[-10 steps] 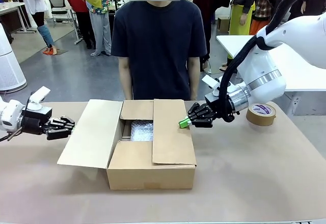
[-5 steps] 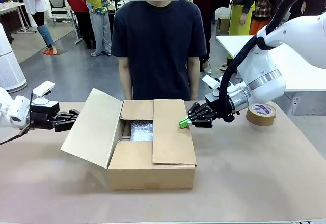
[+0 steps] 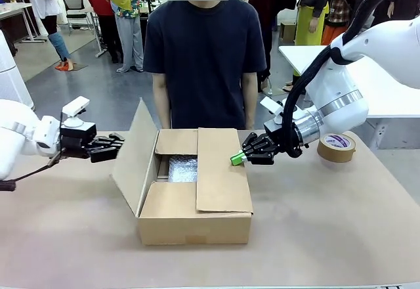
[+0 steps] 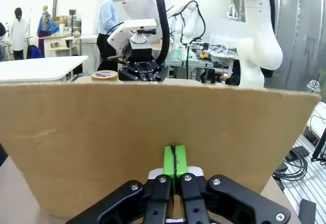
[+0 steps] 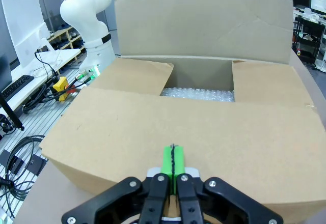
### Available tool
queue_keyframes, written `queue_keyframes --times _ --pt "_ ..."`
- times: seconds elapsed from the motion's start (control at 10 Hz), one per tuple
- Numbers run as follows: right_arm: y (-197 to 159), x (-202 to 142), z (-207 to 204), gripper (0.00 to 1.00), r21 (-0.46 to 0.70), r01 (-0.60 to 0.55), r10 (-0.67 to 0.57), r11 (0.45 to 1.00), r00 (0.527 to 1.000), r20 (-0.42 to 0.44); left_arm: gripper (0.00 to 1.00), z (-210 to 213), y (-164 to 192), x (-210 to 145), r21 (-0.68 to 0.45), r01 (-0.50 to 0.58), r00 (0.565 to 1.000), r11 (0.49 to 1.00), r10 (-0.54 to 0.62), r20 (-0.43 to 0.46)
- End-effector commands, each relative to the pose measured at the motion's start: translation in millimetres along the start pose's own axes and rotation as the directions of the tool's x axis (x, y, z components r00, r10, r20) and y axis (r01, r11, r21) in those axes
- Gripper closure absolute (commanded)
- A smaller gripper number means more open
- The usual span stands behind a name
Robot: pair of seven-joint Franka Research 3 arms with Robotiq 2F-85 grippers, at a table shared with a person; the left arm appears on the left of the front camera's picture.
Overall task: Wrap the clocks to prevent damage.
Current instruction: Push the left (or right) flap of the Package Box to close it.
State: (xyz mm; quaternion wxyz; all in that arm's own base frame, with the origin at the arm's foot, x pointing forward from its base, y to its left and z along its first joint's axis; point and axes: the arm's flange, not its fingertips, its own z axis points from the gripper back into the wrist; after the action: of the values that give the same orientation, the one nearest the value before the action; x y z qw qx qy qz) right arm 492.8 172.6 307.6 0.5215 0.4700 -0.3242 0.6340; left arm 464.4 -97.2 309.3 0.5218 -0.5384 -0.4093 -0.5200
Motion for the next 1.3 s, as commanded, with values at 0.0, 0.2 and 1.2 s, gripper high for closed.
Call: queue_keyframes --times 0.0,0.2,1.2 --pt "-1 -4 -1 0.99 -0.007 0.009 -0.009 1.000 1.000 -0.001 1.00 -23 10 -4 0.002 0.032 0.999 0.999 -0.032 -0.033" --pt "-1 -4 -1 0.99 -0.007 0.009 -0.009 1.000 1.000 -0.001 1.00 -43 17 -9 -0.012 0.031 0.997 0.999 -0.032 -0.074" --pt "-1 -4 -1 0.99 -0.007 0.009 -0.009 1.000 1.000 -0.001 1.00 -53 16 -21 -0.038 -0.004 0.992 0.999 -0.001 -0.128"
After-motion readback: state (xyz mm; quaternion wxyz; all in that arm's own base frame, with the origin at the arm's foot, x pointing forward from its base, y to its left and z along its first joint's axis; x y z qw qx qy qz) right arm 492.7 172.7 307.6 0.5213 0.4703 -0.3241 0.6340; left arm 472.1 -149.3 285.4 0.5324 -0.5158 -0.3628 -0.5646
